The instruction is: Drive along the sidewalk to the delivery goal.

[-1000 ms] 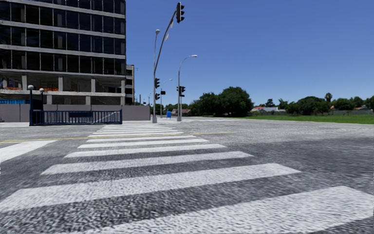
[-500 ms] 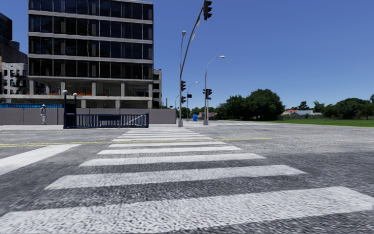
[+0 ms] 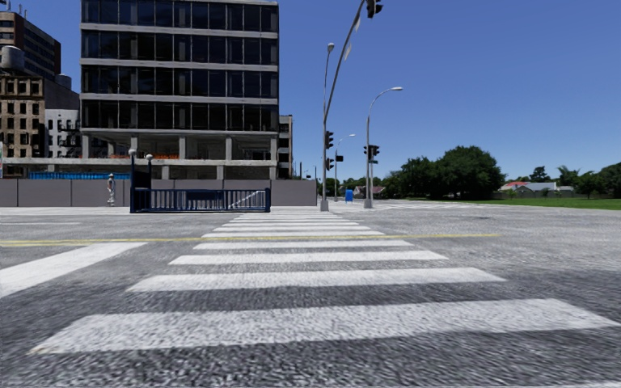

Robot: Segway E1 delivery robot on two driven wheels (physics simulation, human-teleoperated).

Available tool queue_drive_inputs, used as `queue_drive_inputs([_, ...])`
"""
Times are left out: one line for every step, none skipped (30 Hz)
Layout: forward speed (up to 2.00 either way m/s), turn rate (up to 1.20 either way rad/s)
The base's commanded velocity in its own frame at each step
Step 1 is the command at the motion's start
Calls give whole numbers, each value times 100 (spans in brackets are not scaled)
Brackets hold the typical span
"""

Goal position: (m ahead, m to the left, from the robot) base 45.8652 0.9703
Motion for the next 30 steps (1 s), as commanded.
queue_drive_inputs([197, 0])
queue_drive_inputs([199, 0])
queue_drive_inputs([200, 0])
queue_drive_inputs([200, 0])
queue_drive_inputs([200, 0])
queue_drive_inputs([200, 0])
queue_drive_inputs([200, 0])
queue_drive_inputs([200, 0])
queue_drive_inputs([200, 0])
queue_drive_inputs([200, 0])
queue_drive_inputs([200, 0])
queue_drive_inputs([200, 0])
queue_drive_inputs([200, 0])
queue_drive_inputs([200, 0])
queue_drive_inputs([200, 0])
queue_drive_inputs([200, 0])
queue_drive_inputs([200, 0])
queue_drive_inputs([200, 0])
queue_drive_inputs([200, 0])
queue_drive_inputs([200, 0])
queue_drive_inputs([200, 0])
queue_drive_inputs([200, 0])
queue_drive_inputs([200, 7])
queue_drive_inputs([200, 12])
queue_drive_inputs([200, 15])
queue_drive_inputs([200, 15])
queue_drive_inputs([200, 21])
queue_drive_inputs([200, 24])
queue_drive_inputs([200, 27])
queue_drive_inputs([200, 27])
